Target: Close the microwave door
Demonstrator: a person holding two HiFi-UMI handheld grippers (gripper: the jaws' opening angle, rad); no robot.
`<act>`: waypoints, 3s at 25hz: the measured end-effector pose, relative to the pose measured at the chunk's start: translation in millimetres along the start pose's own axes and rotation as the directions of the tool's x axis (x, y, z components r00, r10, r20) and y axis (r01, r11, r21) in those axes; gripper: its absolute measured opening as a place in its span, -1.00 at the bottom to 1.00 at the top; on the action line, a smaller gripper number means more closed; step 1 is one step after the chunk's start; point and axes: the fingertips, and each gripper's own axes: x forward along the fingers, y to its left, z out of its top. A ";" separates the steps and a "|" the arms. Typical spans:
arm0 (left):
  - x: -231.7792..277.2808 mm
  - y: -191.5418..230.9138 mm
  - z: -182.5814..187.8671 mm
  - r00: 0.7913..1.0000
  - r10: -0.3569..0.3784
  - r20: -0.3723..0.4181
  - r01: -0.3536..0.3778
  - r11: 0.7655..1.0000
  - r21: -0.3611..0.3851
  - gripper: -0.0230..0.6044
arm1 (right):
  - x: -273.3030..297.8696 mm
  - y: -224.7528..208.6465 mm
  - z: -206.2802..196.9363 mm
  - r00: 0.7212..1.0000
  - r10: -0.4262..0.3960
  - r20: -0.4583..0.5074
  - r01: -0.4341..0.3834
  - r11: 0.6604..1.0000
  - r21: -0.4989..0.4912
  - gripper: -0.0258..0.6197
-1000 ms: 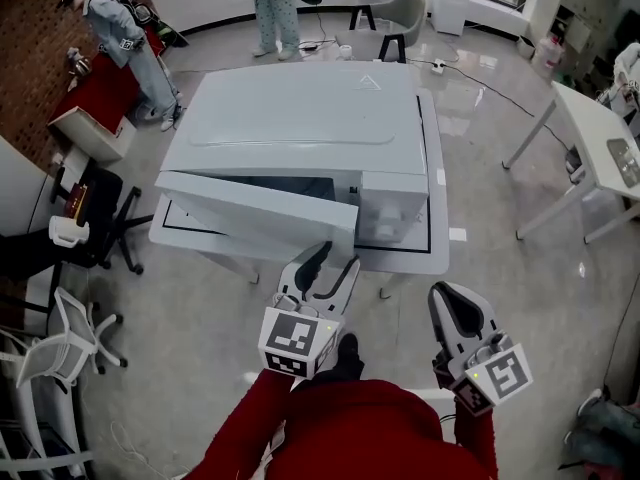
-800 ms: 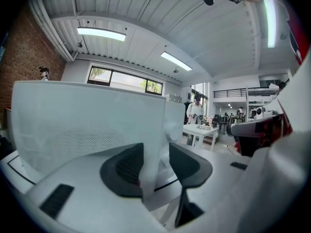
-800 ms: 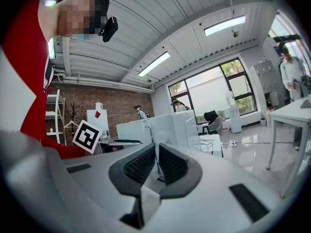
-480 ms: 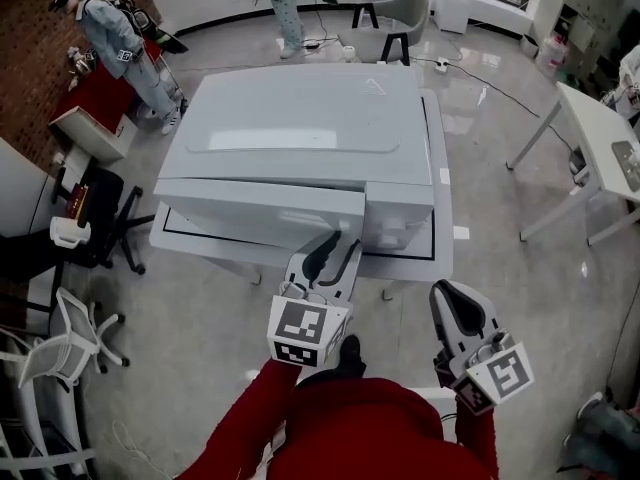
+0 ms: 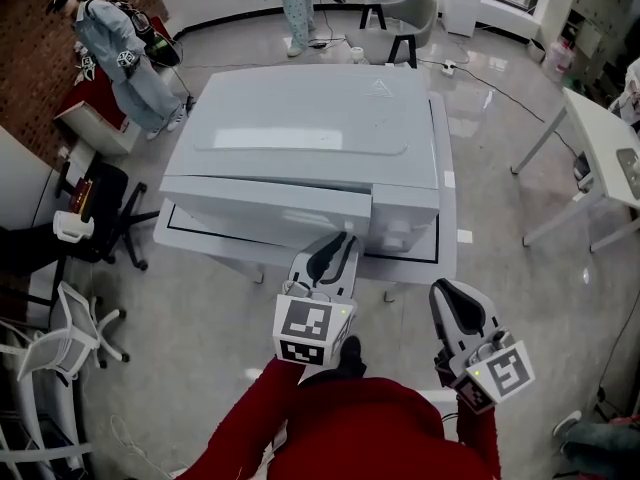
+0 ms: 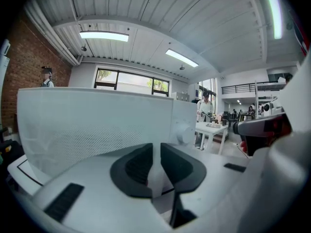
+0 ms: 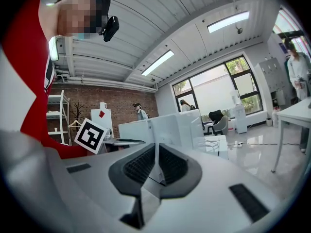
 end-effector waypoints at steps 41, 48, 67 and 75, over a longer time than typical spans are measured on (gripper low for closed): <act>19.0 9.7 4.0 1.000 0.015 0.002 -0.015 1.000 0.001 -0.90 | 15.0 9.2 -0.4 1.000 -0.003 -0.001 0.003 1.000 -0.023 -0.87; -3.6 -8.8 35.6 0.985 -0.106 0.134 0.097 0.993 0.069 -0.90 | 16.9 15.0 4.2 1.000 0.019 0.018 -0.019 0.999 -0.037 -0.87; -59.4 -29.9 28.8 0.946 -0.248 0.210 0.237 0.968 0.079 -0.90 | 19.1 16.6 2.5 0.999 0.041 0.032 -0.039 0.997 -0.066 -0.87; -51.7 -21.4 18.4 0.970 -0.196 0.145 0.191 0.980 0.051 -0.90 | 12.9 2.9 -1.2 1.000 -0.008 0.018 0.008 1.000 -0.019 -0.88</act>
